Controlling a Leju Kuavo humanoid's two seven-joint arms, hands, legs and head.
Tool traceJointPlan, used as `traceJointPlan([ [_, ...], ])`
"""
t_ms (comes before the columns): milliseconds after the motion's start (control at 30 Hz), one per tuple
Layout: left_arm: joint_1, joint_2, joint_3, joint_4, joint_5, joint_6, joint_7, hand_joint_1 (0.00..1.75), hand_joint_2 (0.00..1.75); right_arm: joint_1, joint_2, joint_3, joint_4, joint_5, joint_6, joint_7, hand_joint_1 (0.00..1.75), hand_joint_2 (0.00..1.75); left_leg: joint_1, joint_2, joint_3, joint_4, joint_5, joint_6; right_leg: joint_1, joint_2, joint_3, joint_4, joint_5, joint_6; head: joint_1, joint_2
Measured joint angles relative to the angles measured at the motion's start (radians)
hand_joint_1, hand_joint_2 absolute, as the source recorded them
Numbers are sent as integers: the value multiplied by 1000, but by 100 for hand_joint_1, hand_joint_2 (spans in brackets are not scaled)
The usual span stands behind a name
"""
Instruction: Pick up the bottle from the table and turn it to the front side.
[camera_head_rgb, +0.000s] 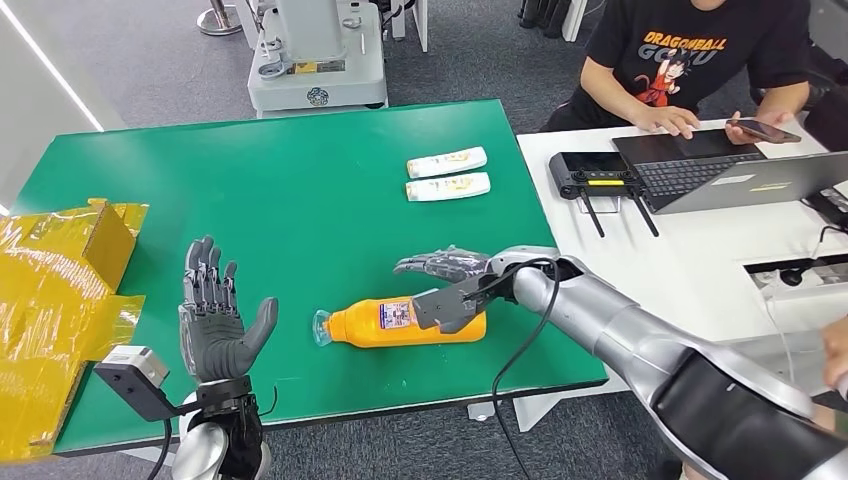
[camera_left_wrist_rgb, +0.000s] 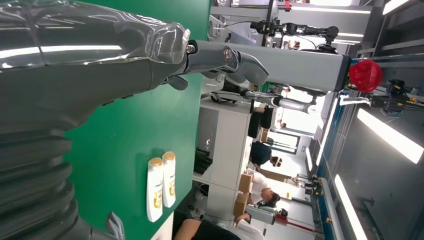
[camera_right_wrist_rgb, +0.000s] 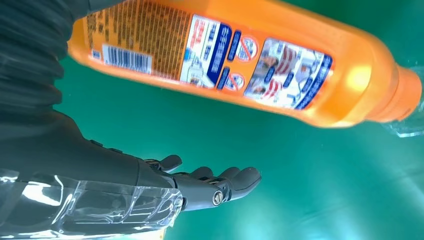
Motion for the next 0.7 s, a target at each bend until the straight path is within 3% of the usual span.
traceJointPlan([
  [267, -1, 0, 0, 0, 1, 4, 6, 0, 175, 39, 2, 10, 11, 14, 3, 24, 0, 175, 0, 0, 0, 0, 0, 0, 0, 0, 0, 0, 0, 0, 0, 0],
  [700, -9, 0, -1, 0, 7, -11, 18, 0, 175, 128, -65, -8, -19, 10, -19, 48, 0, 175, 0, 0, 0, 0, 0, 0, 0, -1, -1, -1, 0, 0, 0, 0],
])
